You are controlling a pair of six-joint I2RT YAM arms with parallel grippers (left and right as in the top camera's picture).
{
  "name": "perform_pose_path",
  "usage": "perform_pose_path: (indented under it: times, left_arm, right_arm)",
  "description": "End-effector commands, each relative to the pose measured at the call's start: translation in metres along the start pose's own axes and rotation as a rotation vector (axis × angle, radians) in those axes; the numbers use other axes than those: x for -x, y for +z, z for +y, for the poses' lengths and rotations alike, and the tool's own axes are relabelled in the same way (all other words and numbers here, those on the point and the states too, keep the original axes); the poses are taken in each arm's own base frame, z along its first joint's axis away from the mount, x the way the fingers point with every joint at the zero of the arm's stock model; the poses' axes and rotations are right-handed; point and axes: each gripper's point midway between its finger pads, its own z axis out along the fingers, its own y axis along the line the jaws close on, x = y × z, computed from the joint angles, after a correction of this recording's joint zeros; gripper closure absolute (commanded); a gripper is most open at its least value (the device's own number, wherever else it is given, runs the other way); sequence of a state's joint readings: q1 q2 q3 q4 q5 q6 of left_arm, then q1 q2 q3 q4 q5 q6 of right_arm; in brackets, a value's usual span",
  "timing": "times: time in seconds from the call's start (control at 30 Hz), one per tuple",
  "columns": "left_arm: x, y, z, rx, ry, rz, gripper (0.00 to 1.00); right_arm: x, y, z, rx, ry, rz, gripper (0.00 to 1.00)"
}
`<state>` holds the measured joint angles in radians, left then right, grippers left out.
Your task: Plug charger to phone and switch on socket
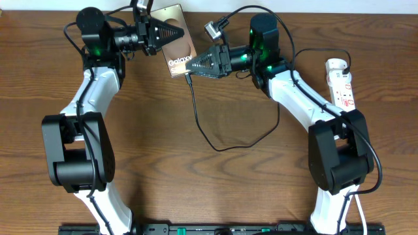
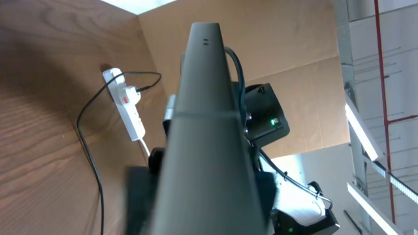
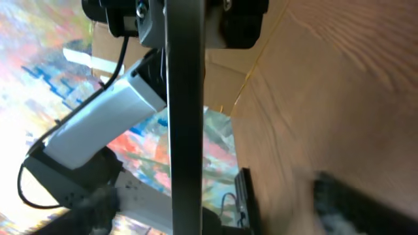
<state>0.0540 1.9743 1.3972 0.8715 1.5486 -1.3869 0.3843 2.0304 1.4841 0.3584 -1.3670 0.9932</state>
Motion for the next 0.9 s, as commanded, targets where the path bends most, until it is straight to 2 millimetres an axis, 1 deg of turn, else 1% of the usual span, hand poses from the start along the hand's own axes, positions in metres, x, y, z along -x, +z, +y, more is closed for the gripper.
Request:
perform_pose_path:
  times: [0.0, 0.27, 0.37, 0.5, 0.6, 0.67, 0.77, 0.87]
  left_arm:
    - [-0.002, -0.003, -0.021, -0.004, 0.06, 0.015, 0.93]
    - [0.007, -0.023, -0.018, 0.012, 0.066, -0.028, 0.93]
    - [0.011, -0.037, -0.015, 0.023, 0.063, -0.057, 0.93]
    - [0.015, -0.058, -0.005, 0.041, 0.043, -0.104, 0.93]
    - [0.016, -0.077, 0.008, 0.056, 0.006, -0.152, 0.93]
    - [0.011, -0.089, 0.023, 0.066, -0.035, -0.189, 0.93]
    - [0.001, -0.098, 0.044, 0.074, -0.088, -0.22, 0.93]
    - [-0.015, -0.1, 0.065, 0.083, -0.098, -0.231, 0.93]
  right_arm:
    - [0.004, -0.001, 0.001, -0.006, -0.009, -0.012, 0.01]
    - [0.0, -0.003, 0.003, 0.01, -0.015, 0.01, 0.01]
    - [0.002, -0.006, 0.002, 0.006, -0.051, 0.003, 0.01]
    - [0.004, -0.011, 0.0, 0.0, -0.061, -0.006, 0.01]
    - [0.005, -0.014, -0.001, -0.003, -0.058, -0.012, 0.01]
    - [0.006, -0.014, -0.002, -0.006, -0.058, -0.017, 0.01]
    - [0.006, -0.014, -0.002, -0.007, -0.058, -0.018, 0.01]
    - [0.006, -0.014, -0.002, -0.007, -0.058, -0.018, 0.01]
